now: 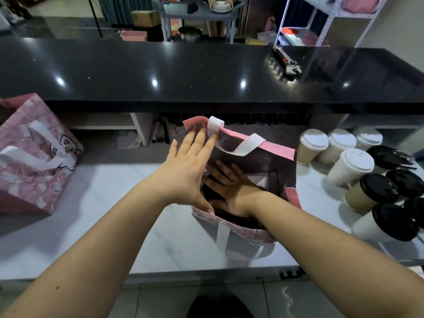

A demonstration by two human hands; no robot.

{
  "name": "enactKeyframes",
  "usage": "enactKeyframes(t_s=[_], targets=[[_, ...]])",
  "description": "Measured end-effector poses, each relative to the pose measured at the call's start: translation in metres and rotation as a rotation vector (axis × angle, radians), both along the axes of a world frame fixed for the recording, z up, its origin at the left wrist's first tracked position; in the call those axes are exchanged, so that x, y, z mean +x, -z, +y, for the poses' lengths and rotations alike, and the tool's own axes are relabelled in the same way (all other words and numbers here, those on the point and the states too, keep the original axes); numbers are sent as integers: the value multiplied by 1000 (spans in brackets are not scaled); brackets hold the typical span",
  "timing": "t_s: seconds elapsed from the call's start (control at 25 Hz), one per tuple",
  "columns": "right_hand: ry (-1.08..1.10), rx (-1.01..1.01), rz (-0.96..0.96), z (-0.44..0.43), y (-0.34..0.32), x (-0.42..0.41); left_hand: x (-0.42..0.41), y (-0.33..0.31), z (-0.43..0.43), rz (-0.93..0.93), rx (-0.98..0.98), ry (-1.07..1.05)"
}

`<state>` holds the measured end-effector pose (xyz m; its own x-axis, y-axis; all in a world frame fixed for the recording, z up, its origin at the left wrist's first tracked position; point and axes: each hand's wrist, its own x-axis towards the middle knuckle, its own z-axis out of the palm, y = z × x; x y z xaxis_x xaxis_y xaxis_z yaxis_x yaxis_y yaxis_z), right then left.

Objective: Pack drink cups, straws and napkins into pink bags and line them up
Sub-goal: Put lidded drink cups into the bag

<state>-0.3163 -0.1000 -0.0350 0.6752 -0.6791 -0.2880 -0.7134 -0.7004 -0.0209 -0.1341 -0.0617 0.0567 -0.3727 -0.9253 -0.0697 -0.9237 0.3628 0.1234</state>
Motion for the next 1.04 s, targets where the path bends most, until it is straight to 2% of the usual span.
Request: enactKeyframes(t_s=[0.24,0.52,0.6,0.68,0.76,0.84,0.92,1.04], targets=[[85,60,-36,-9,5,1,0,2,1,-25,-13,-13],[231,289,69,-26,-90,-10,-5,-20,-11,-51,-108,-30],[273,297,14,-18,-112,-25,-10,-27,-12,-84,-186,-41],[350,299,-134,-9,-131,-44,-21,-35,-15,-70,-316,-51],[409,234,-301,-2,-145,-60,-36,-45,-21,17,-417,-63],[470,61,-427,5,-155,-78,-57,-54,-30,114,-424,-21],[545,-111,-480,12,-160,-99,-87,-58,-39,135,-400,65],[685,-286,-474,20,-157,-138,-139,-53,-53,61,-428,188]])
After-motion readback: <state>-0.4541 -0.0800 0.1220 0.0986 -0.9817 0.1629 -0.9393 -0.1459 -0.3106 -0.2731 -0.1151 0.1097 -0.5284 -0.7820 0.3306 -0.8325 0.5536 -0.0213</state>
